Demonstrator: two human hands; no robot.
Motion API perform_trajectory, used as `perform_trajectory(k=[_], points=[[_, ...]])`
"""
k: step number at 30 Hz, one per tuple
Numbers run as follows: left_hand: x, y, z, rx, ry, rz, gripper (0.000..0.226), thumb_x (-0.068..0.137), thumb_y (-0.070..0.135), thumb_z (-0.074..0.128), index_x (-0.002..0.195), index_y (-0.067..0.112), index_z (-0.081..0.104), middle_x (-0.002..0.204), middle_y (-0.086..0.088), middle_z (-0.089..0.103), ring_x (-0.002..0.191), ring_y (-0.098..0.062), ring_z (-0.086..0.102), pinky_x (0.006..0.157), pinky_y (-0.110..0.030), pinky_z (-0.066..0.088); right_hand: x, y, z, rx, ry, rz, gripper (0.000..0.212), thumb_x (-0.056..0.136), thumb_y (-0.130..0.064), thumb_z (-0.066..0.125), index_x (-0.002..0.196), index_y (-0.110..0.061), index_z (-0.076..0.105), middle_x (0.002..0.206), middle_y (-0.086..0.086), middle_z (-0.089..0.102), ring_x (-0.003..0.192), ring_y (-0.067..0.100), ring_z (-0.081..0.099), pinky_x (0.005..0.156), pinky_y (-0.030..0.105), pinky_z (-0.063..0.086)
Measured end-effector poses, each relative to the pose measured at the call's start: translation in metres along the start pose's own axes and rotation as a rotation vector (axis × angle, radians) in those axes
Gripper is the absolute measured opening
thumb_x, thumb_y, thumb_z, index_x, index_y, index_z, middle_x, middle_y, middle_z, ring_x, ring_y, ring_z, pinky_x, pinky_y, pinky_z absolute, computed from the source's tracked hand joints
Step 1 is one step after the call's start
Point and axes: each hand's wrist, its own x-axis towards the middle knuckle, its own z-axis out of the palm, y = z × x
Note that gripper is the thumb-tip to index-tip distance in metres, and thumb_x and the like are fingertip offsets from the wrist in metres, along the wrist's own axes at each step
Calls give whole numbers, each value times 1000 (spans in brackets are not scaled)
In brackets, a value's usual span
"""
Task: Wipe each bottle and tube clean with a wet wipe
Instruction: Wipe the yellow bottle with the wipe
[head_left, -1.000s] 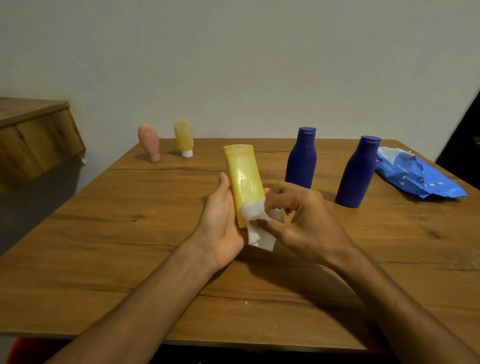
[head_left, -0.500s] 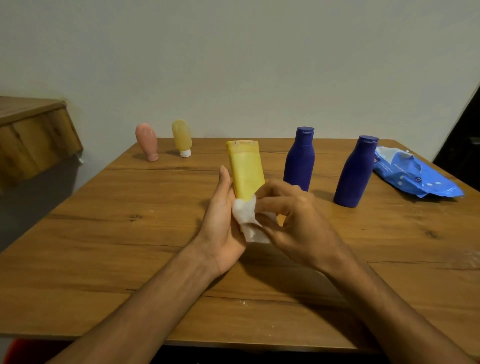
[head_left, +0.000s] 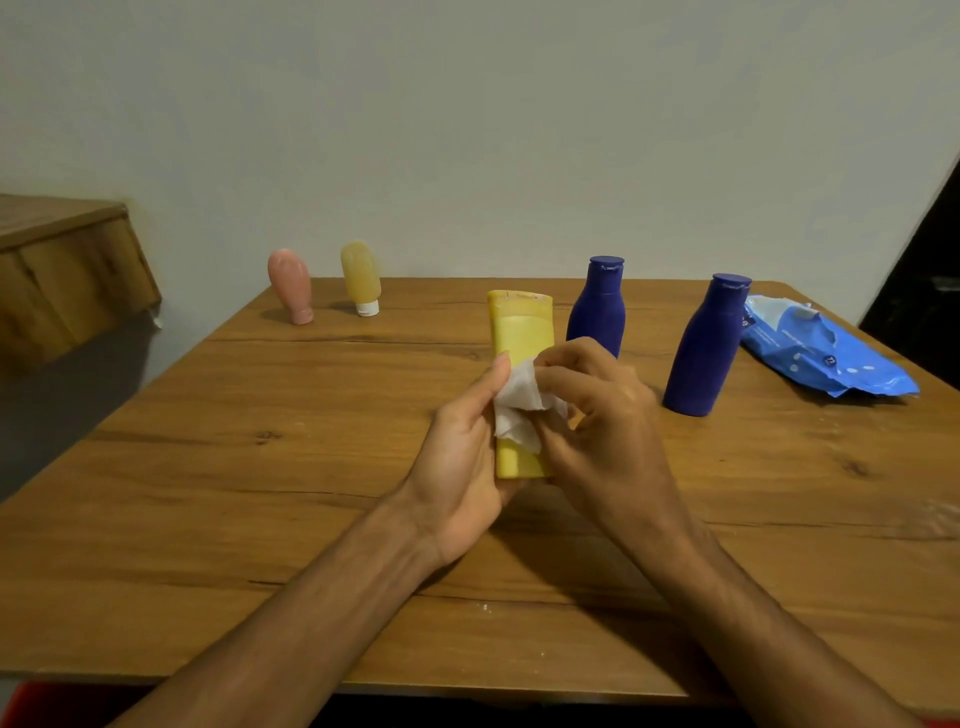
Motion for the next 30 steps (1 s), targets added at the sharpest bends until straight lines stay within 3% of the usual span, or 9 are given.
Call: perform_trajectory(k=[3,6,10,14,19,22,26,30], points=[[-1,-3,2,4,-34,-9,51,95,42,48,139,16,52,132,-15,58,121,-26,50,104,-44,39,3,3,-3,12,62,41,11,77,-7,73,87,-6,70,97,3,61,89,14,57,70,37,53],[1,-1,-1,-15,-15,2,58,98,54,38,139,15,53,130,-16,56,119,-28,49,100,-44,41,6,6,-8,60,-54,53,9,78,-10,72,87,-8,70,97,-1,60,89,11,57,72,39,53],[4,8,-8,-90,43,-7,74,94,68,31,138,13,52,132,-19,59,120,-31,55,100,-47,45,7,3,-13,51,-284,-56,6,76,-10,74,82,-11,72,94,-5,61,82,0,53,74,16,48],[4,4,-2,-100,87,3,64,100,58,29,137,11,53,114,-14,68,100,-23,65,86,-39,51,7,6,-11,34,-121,45,8,75,-8,74,81,-9,70,93,-1,61,85,13,58,72,31,53],[3,9,-5,-91,162,-19,62,99,57,34,133,10,56,107,-13,70,97,-25,66,83,-41,51,7,2,-10,19,-273,-19,6,76,-12,76,80,-13,72,89,-9,58,80,-1,53,67,9,44],[2,9,-3,-80,177,-12,61,100,56,31,132,10,56,110,-14,71,98,-24,68,89,-40,50,8,4,-9,21,-173,44,9,75,-9,77,81,-11,72,89,-9,55,80,3,52,68,13,42],[3,10,-3,-95,214,-23,63,100,57,31,135,10,53,113,-17,69,100,-28,68,95,-44,49,10,4,-13,35,-305,37,8,75,-11,77,81,-11,72,88,-11,55,80,-2,53,68,8,42],[4,12,-5,-101,251,-16,62,100,57,31,137,11,51,125,-19,66,107,-29,67,94,-43,51,10,5,-11,32,-260,90,8,75,-12,76,80,-14,71,84,-22,48,79,-5,51,66,8,41]])
